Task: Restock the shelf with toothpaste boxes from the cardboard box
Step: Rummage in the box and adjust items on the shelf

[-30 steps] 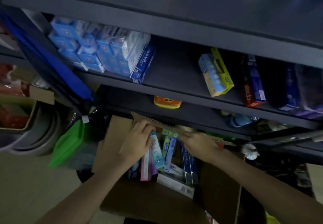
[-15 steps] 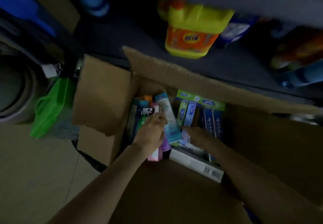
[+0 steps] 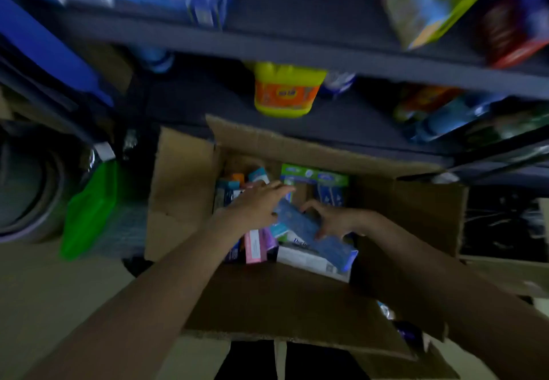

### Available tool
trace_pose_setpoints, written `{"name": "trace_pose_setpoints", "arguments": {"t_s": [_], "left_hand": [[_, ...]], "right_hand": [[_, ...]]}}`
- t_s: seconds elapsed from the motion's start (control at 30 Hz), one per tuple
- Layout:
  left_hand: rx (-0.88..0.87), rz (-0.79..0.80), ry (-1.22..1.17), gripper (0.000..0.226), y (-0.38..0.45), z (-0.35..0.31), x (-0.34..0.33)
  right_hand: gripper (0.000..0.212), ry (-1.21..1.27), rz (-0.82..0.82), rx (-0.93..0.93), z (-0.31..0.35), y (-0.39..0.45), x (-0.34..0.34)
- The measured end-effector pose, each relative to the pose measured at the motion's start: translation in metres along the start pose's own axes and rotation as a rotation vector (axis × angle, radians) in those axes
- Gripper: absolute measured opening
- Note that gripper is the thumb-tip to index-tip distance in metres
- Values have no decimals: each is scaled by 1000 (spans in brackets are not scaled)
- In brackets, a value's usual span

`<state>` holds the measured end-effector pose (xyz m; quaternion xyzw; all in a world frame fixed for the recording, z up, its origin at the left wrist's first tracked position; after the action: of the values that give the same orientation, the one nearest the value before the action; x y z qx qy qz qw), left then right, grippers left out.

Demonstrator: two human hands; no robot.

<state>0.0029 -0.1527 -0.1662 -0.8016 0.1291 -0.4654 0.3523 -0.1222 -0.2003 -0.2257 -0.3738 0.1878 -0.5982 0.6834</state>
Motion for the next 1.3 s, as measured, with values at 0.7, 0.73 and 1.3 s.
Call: {"name": "trace_pose_setpoints", "arguments": {"t_s": [0.7, 0.73, 1.3], "left_hand": [[-168, -853, 216, 49, -245, -137, 402], [-182, -914, 196, 44, -247, -139, 410], [-412, -1268, -617, 50, -214, -163, 477]], "right_hand": [[44, -933, -924, 499, 350, -363, 246], [45, -964, -969, 526, 353, -368, 250], [11, 132, -906, 677, 331, -346, 337]]}}
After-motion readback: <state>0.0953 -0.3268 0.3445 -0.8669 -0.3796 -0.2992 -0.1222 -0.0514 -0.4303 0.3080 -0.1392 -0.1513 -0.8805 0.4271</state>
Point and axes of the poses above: each hand's wrist, its own y-axis towards the middle knuckle, its own x-axis out of the back of the hand, z = x × y, the point moved 7 cm from there along y, towards the middle knuckle, and after that the axes turned 15 degrees about x, right-handed, at the moved point
